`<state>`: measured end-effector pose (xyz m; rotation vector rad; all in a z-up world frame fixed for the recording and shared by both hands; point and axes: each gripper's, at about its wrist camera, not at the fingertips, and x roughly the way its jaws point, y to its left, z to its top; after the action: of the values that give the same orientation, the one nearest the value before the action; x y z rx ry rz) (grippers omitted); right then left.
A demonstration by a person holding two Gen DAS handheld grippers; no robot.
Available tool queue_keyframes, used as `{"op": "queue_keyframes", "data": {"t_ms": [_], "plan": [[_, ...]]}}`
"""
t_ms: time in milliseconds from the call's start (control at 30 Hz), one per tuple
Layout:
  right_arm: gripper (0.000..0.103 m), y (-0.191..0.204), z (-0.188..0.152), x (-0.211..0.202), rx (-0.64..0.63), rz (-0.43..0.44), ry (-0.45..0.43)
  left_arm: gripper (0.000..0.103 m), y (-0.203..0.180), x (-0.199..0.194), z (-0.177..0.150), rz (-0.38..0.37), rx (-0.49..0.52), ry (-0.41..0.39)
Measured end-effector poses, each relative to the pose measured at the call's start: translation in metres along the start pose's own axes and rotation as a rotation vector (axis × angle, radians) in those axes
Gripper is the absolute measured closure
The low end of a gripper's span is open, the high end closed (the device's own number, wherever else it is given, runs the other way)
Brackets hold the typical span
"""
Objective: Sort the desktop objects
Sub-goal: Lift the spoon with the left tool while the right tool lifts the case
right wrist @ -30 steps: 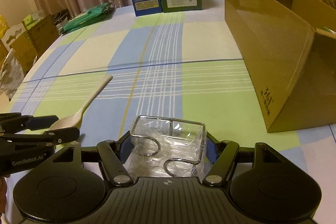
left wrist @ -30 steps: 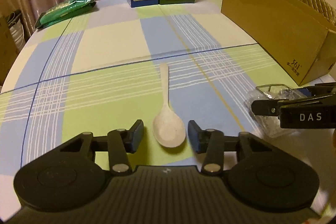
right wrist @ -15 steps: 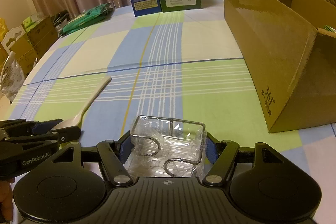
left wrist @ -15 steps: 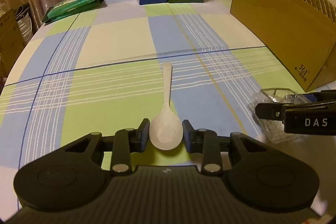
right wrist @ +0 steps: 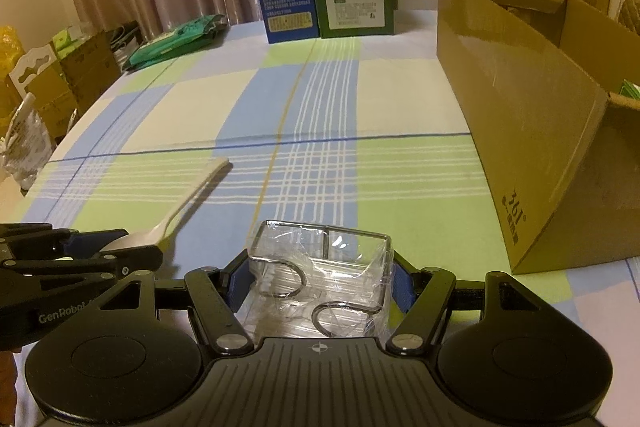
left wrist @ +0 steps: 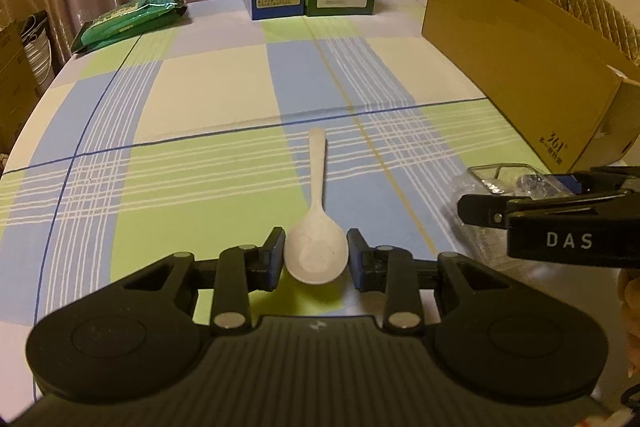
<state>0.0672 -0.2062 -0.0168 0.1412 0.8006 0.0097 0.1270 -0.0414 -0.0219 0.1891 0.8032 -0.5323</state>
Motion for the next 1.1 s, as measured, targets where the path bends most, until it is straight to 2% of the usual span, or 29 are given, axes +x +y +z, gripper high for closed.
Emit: {"op": "queue_keyframes", "data": {"t_ms": [400,700,933,1100], "plan": [[0.038,0.006,0.009,-0.008,-0.004,-0.005,-0.036,0.076,-0.005,-0.01,0.008,-0.007,-0.01,-0.035],[0.038,0.01,0.011,-0.023,-0.031,-0.012,-0.057,0.076,-0.007,-0.032,0.009,0.006,-0.042,-0.064],[0.038,0.013,0.002,-0.047,-0.036,-0.014,-0.074,0.076,-0.01,-0.053,-0.008,-0.001,-0.148,-0.064],[0.038,0.015,-0.005,-0.059,-0.04,-0.021,-0.075,0.076,-0.017,-0.065,-0.017,0.001,-0.154,-0.065]]}}
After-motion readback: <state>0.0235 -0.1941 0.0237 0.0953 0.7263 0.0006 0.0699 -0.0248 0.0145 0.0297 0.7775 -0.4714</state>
